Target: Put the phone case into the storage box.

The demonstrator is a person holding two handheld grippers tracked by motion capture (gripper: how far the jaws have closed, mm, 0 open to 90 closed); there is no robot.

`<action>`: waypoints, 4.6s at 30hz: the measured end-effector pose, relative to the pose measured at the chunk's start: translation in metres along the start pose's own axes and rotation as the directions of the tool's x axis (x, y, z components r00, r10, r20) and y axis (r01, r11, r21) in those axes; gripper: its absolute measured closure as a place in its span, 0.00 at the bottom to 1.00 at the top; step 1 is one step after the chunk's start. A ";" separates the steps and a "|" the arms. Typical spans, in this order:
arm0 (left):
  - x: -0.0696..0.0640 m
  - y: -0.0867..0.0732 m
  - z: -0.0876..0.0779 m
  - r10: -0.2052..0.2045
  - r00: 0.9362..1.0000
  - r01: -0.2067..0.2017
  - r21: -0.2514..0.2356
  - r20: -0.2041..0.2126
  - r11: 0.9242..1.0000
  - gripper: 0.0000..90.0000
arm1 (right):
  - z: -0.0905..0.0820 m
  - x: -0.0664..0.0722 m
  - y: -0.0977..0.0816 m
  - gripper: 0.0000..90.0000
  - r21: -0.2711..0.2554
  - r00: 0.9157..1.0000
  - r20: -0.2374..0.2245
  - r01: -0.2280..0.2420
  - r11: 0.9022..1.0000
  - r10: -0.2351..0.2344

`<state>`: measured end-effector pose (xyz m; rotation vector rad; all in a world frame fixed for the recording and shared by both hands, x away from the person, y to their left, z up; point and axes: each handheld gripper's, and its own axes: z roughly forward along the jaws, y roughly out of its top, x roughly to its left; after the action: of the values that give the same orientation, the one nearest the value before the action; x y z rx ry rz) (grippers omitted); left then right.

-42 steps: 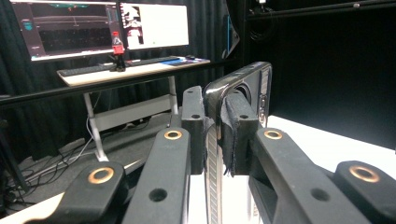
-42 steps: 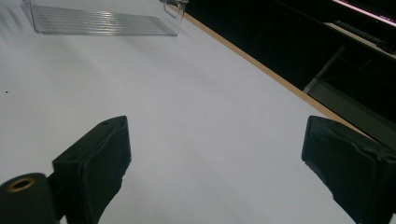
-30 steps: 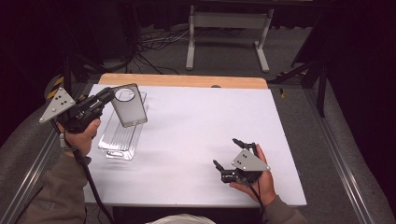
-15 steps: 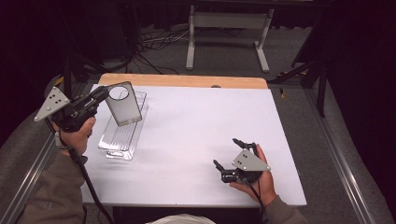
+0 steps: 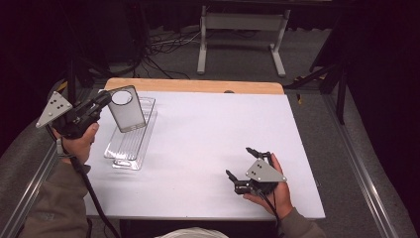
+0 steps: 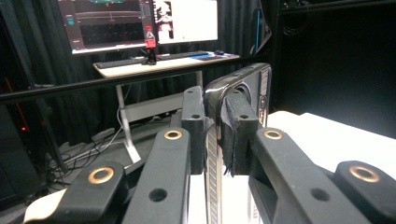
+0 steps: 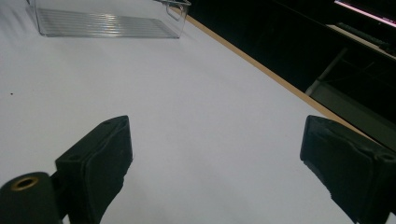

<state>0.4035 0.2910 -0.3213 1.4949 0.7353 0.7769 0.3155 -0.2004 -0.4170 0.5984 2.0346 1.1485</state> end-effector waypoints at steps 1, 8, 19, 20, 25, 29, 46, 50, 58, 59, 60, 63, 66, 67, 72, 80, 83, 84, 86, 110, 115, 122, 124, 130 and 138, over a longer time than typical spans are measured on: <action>0.002 0.000 0.001 0.005 1.000 -0.005 0.004 0.002 1.000 0.90 | 0.000 0.000 0.000 0.11 -0.001 1.000 -0.001 -0.001 1.000 0.001; 0.019 -0.004 0.026 0.024 1.000 -0.023 0.053 -0.012 0.998 0.90 | 0.004 0.000 -0.001 0.11 0.006 1.000 -0.002 -0.003 1.000 0.003; 0.054 -0.013 0.060 -0.018 0.999 0.021 0.088 -0.031 0.996 0.90 | 0.006 -0.006 0.001 0.11 0.004 1.000 0.016 -0.009 1.000 0.009; 0.058 -0.013 0.064 -0.024 0.999 0.027 0.085 -0.031 0.996 0.90 | 0.006 -0.006 0.001 0.11 0.003 1.000 0.015 -0.009 1.000 0.009; 0.069 -0.013 0.080 -0.021 0.999 0.024 0.104 -0.028 0.994 0.90 | 0.006 -0.009 0.003 0.11 -0.002 1.000 0.024 -0.014 1.000 0.014; 0.073 -0.015 0.092 -0.008 1.000 0.009 0.119 -0.009 0.993 0.90 | 0.006 -0.011 0.004 0.12 -0.008 1.000 0.027 -0.014 1.000 0.014; 0.077 -0.043 0.129 -0.017 0.999 0.007 0.204 0.045 0.979 0.90 | 0.007 -0.006 0.007 0.12 -0.006 1.000 0.019 0.003 1.000 -0.003; 0.077 -0.050 0.133 -0.030 0.998 0.017 0.207 0.058 0.978 0.90 | 0.006 -0.004 0.008 0.12 -0.008 1.000 0.021 0.012 1.000 -0.012; 0.078 -0.056 0.135 -0.032 0.997 0.018 0.200 0.067 0.980 0.90 | 0.008 -0.001 0.009 0.12 -0.012 1.000 0.014 0.019 1.000 -0.019; 0.079 -0.056 0.135 -0.027 0.997 0.013 0.201 0.070 0.980 0.90 | 0.008 -0.001 0.009 0.12 -0.010 1.000 0.010 0.019 1.000 -0.019; 0.079 -0.055 0.135 -0.017 0.998 0.003 0.209 0.068 0.978 0.90 | 0.008 -0.001 0.009 0.12 -0.010 1.000 0.008 0.022 1.000 -0.022; 0.079 -0.053 0.139 0.018 0.999 -0.029 0.230 0.052 0.973 0.89 | 0.009 -0.001 0.009 0.12 -0.006 1.000 -0.002 0.020 1.000 -0.020; 0.079 -0.050 0.144 0.043 0.998 -0.054 0.247 0.051 0.968 0.88 | 0.011 0.000 0.009 0.12 0.007 1.000 -0.011 0.027 1.000 -0.027; 0.079 -0.050 0.146 0.044 0.998 -0.054 0.245 0.050 0.968 0.88 | 0.011 0.000 0.009 0.12 0.010 1.000 -0.013 0.029 1.000 -0.029; 0.080 -0.049 0.150 0.062 0.997 -0.071 0.252 0.040 0.965 0.85 | 0.010 0.001 0.009 0.12 0.007 0.999 -0.017 0.035 0.999 -0.034; 0.085 -0.054 0.151 0.083 0.996 -0.075 0.279 -0.017 0.957 0.80 | 0.009 0.002 0.011 0.13 0.001 0.999 -0.026 0.040 0.999 -0.040; 0.085 -0.054 0.152 0.091 0.995 -0.078 0.287 -0.031 0.955 0.79 | 0.008 0.004 0.012 0.13 -0.004 0.999 -0.028 0.044 0.999 -0.044; 0.084 -0.054 0.151 0.093 0.995 -0.078 0.283 -0.042 0.956 0.77 | 0.008 0.004 0.012 0.13 -0.006 0.999 -0.028 0.046 0.999 -0.046; 0.084 -0.054 0.152 0.091 0.994 -0.071 0.285 -0.061 0.956 0.70 | 0.007 0.004 0.012 0.13 -0.006 0.999 -0.027 0.047 0.999 -0.048; 0.076 -0.038 0.146 0.144 0.982 -0.107 0.270 -0.122 0.957 0.40 | 0.007 0.005 0.013 0.13 -0.007 0.998 -0.028 0.053 0.999 -0.053; 0.072 -0.035 0.145 0.131 0.984 -0.095 0.267 -0.122 0.959 0.30 | 0.005 0.005 0.013 0.13 -0.012 0.998 -0.022 0.053 0.999 -0.053; 0.067 -0.033 0.138 0.126 0.985 -0.094 0.257 -0.114 0.962 0.21 | 0.004 0.004 0.013 0.13 -0.018 0.999 -0.007 0.049 0.999 -0.049; 0.066 -0.032 0.136 0.125 0.987 -0.095 0.255 -0.105 0.962 0.18 | 0.004 0.005 0.013 0.13 -0.023 0.999 -0.002 0.052 0.998 -0.052; 0.063 -0.029 0.132 0.132 0.987 -0.103 0.259 -0.096 0.960 0.12 | 0.002 0.002 0.013 0.14 -0.041 0.999 0.021 0.042 0.998 -0.041; 0.060 -0.029 0.128 0.113 0.990 -0.089 0.246 -0.086 0.965 0.09 | 0.003 0.000 0.014 0.14 -0.022 0.999 0.043 0.028 0.999 -0.027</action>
<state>0.5425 0.2689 -0.3524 1.7342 0.8578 0.8681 0.3186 -0.1915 -0.4065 0.5774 1.9858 1.1317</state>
